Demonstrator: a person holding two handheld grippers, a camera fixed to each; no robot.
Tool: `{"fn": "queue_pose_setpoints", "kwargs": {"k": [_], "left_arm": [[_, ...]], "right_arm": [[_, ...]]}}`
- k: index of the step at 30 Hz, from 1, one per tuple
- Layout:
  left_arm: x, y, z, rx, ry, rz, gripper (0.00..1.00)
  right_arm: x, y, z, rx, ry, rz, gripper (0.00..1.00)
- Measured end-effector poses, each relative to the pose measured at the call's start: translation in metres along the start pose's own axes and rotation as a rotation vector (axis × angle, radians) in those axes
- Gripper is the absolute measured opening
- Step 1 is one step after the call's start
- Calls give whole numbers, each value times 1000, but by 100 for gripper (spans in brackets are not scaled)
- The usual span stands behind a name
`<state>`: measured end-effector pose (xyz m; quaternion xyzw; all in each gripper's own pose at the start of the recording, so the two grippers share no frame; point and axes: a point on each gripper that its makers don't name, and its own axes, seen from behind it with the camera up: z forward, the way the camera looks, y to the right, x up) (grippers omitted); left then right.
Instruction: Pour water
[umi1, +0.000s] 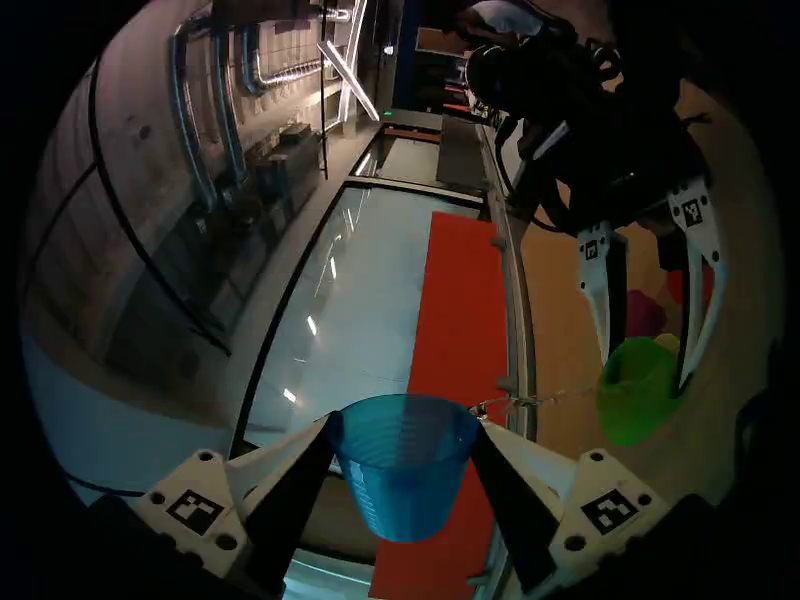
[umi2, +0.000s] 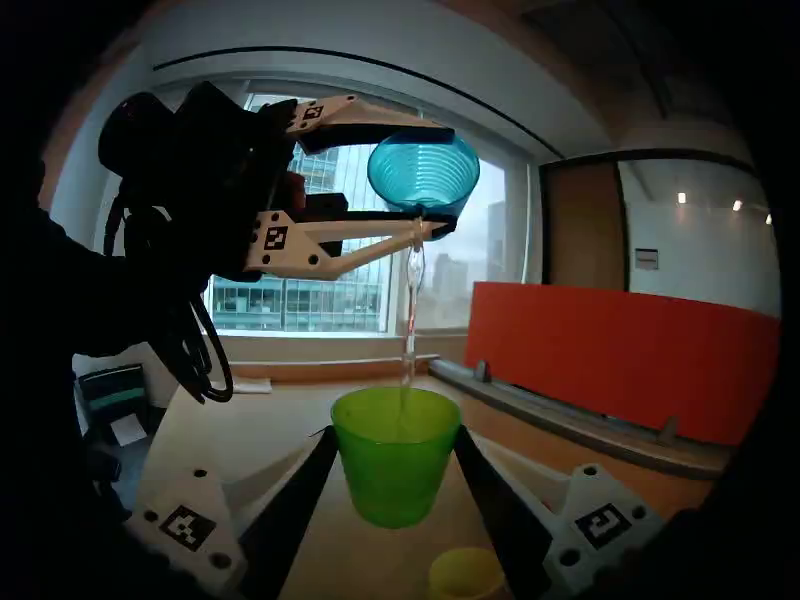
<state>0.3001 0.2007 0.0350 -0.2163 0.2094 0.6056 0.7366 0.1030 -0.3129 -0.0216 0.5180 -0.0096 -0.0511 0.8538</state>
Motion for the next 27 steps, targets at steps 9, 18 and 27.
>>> {"fn": "queue_pose_setpoints", "kwargs": {"k": [9, 18, 27], "left_arm": [[1, 3, 1, -1, -2, 55, 89], [4, 3, 3, 3, 5, 103, 89], [8, 3, -1, 7, 10, 149, 89]], "right_arm": [[1, 0, 0, -1, 2, 0, 88], [1, -1, 0, -3, 0, -3, 88], [1, 0, 1, -6, 1, -3, 88]]}}
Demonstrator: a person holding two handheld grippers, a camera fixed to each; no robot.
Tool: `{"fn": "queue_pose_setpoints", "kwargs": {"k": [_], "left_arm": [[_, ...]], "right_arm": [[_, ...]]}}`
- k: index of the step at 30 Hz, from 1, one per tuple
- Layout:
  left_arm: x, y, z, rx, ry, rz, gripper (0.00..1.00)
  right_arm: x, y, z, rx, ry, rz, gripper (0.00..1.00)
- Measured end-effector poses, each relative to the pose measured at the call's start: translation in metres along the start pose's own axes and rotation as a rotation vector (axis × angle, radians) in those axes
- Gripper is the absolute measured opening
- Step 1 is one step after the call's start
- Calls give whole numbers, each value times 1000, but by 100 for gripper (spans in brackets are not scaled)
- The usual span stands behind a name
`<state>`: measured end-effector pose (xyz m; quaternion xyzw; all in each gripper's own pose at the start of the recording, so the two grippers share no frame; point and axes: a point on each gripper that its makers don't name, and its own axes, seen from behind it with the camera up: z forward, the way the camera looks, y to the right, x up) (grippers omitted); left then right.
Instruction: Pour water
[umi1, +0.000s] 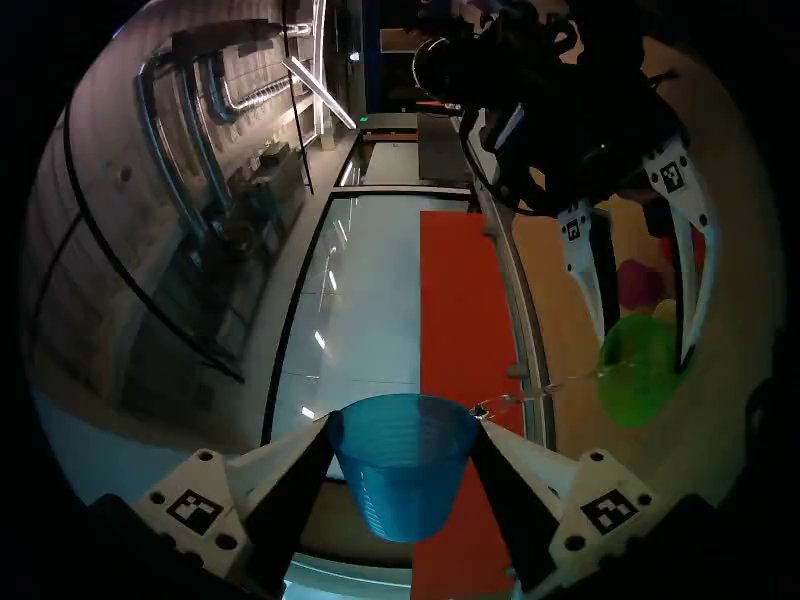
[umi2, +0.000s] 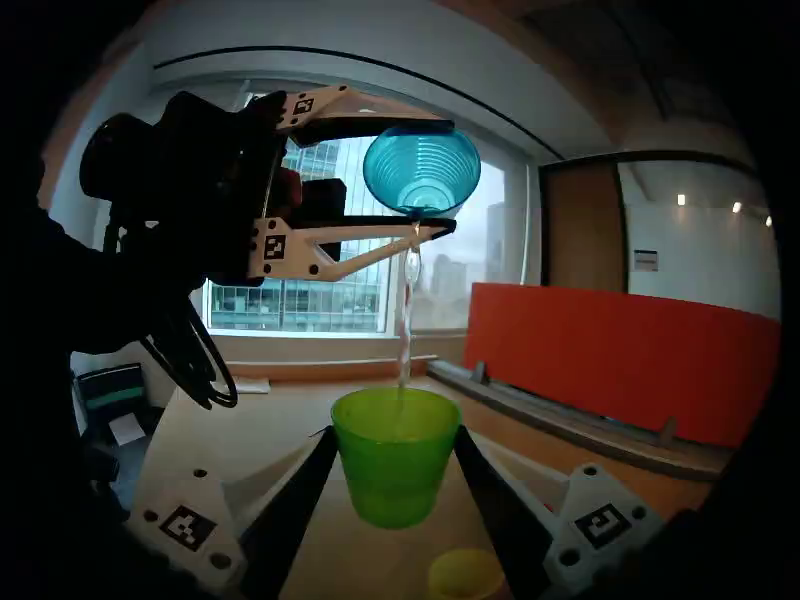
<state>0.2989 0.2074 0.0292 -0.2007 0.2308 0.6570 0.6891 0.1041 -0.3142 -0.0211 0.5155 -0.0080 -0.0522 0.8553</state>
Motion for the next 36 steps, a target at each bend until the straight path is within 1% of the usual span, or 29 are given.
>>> {"fn": "queue_pose_setpoints", "kwargs": {"k": [6, 14, 17, 24, 32, 36], "left_arm": [[5, 3, -4, -3, 8, 34, 89], [10, 6, -4, 5, 10, 87, 89], [10, 6, -5, 9, 8, 95, 89], [10, -1, -5, 14, 12, 89, 89], [10, -1, -5, 11, 13, 86, 89], [9, -4, -5, 12, 13, 82, 89]], "right_arm": [[1, 0, -1, -2, 2, 3, 88], [1, 0, -2, -5, 2, 1, 88], [2, -1, -2, -5, 4, 2, 88], [2, 0, -1, -5, 3, 0, 88], [3, 0, 0, -4, 5, 1, 88], [4, 0, 0, -4, 5, 0, 88]]}}
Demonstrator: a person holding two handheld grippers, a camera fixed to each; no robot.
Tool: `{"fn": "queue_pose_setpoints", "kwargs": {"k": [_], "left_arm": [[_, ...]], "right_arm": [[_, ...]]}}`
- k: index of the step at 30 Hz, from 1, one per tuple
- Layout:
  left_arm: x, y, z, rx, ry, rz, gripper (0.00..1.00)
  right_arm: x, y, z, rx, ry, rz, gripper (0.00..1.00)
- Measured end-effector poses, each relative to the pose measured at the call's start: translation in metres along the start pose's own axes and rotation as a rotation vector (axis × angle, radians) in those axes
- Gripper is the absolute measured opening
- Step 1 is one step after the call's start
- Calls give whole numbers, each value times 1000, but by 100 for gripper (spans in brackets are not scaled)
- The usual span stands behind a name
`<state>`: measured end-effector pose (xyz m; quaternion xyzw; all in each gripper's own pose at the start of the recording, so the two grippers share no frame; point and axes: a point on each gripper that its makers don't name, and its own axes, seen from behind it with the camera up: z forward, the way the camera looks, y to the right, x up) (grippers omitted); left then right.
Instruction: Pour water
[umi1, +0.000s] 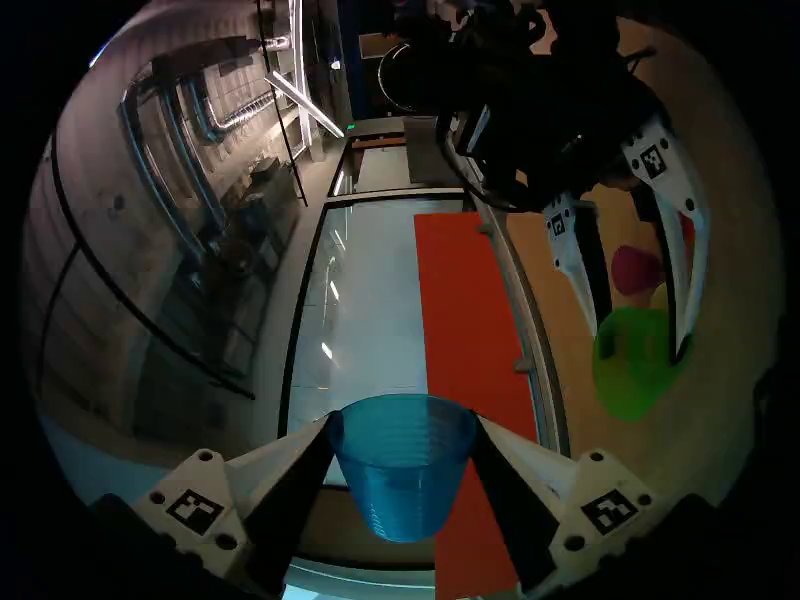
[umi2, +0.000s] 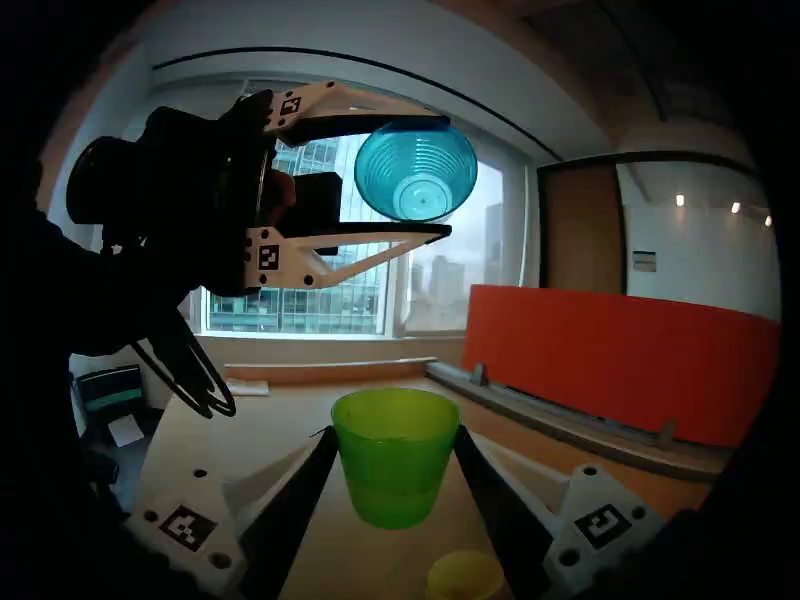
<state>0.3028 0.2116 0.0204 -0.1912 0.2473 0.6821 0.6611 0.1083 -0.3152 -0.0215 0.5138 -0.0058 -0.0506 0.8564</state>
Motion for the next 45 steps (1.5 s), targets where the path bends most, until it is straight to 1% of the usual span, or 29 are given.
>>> {"fn": "queue_pose_setpoints", "kwargs": {"k": [5, 9, 12, 15, 20, 23, 29, 33, 36, 41, 45], "left_arm": [[-3, -5, 2, -1, 0, -13, 89], [-6, -6, 3, -8, -1, -37, 89], [-8, -5, 3, -12, -5, -73, 89], [-11, -4, 4, -11, -7, -132, 89], [-14, -4, 5, -4, -8, -257, 89], [-17, -3, 6, -4, -10, -341, 89], [-28, -4, 7, 5, -17, -537, 89], [-34, -5, 4, 9, -17, -674, 89], [-36, -6, 3, 13, -18, -765, 89], [-44, -7, 3, 18, -23, -901, 89], [-49, -5, 4, 12, -25, -1006, 89]], "right_arm": [[2, 0, 0, 0, 2, -2, 88], [3, 1, 0, -2, 4, -2, 88], [3, 2, 0, -3, 6, 0, 88], [3, 2, -1, -4, 7, -1, 88], [5, 3, -3, -8, 13, -1, 88], [6, 4, -3, -9, 17, 3, 88], [8, 5, -4, -11, 21, 6, 88], [9, 6, -4, -12, 25, 3, 88], [11, 6, -5, -13, 28, 3, 88], [14, 7, -5, -17, 32, 1, 88], [17, 6, -6, -17, 35, 0, 88]]}}
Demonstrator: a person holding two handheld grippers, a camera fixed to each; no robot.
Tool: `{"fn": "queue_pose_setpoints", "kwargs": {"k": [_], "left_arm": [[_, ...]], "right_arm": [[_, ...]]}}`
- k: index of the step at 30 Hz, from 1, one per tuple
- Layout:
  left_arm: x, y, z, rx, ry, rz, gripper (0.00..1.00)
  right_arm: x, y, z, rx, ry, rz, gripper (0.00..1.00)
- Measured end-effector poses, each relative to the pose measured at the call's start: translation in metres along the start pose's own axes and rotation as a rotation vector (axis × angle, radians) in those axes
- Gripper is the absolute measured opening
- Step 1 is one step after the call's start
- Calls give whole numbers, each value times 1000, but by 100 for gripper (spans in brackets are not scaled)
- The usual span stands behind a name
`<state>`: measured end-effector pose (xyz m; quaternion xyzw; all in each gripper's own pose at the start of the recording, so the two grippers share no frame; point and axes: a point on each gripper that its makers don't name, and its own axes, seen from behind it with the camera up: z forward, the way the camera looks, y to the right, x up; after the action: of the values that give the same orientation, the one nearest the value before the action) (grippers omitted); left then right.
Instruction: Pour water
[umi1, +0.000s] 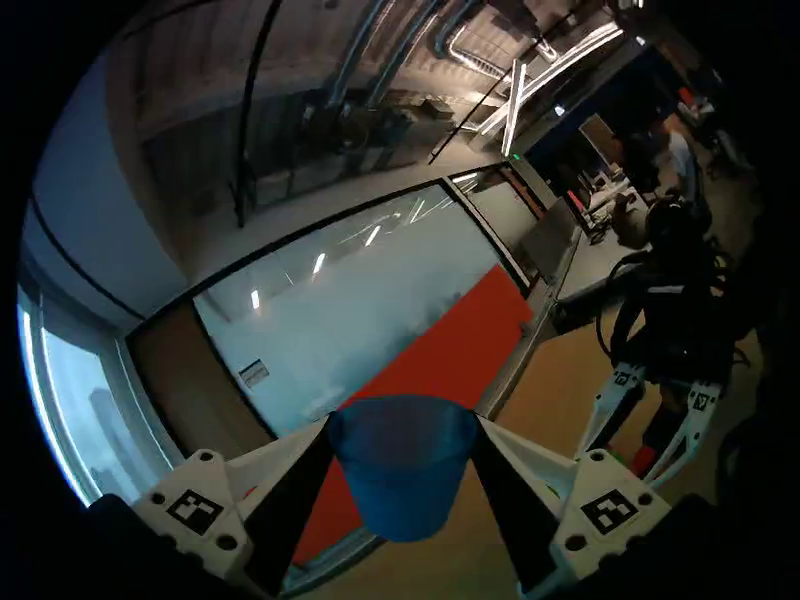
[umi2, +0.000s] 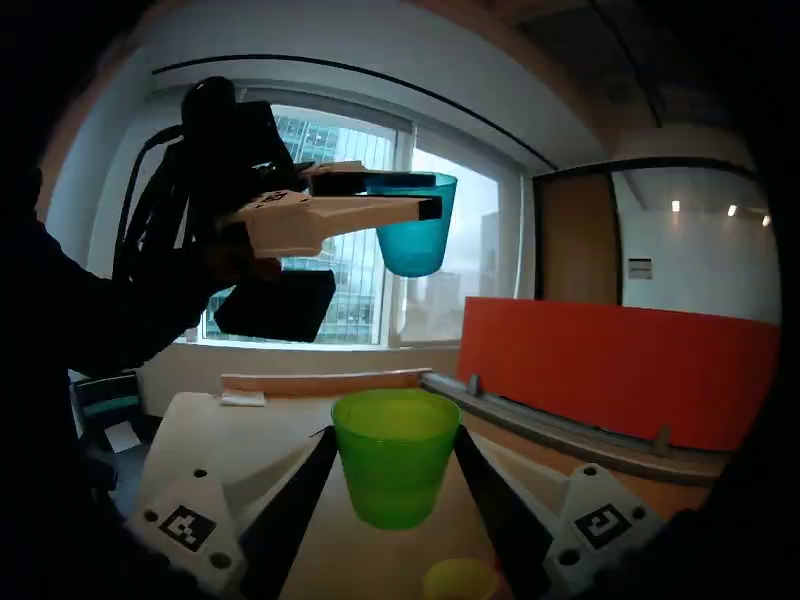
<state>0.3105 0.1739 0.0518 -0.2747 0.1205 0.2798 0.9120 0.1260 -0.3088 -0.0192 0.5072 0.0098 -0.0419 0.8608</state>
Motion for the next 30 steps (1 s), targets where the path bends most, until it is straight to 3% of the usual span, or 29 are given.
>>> {"fn": "queue_pose_setpoints", "kwargs": {"k": [9, 14, 30], "left_arm": [[-13, -6, -4, -12, -14, -223, 89], [-25, -7, -6, -18, -26, -310, 89], [-60, 9, -17, -33, -59, -390, 89]], "right_arm": [[4, 0, -2, -6, 5, 0, 88], [5, 0, -3, -8, 8, 4, 88], [9, 5, -15, -29, -2, 26, 88]]}}
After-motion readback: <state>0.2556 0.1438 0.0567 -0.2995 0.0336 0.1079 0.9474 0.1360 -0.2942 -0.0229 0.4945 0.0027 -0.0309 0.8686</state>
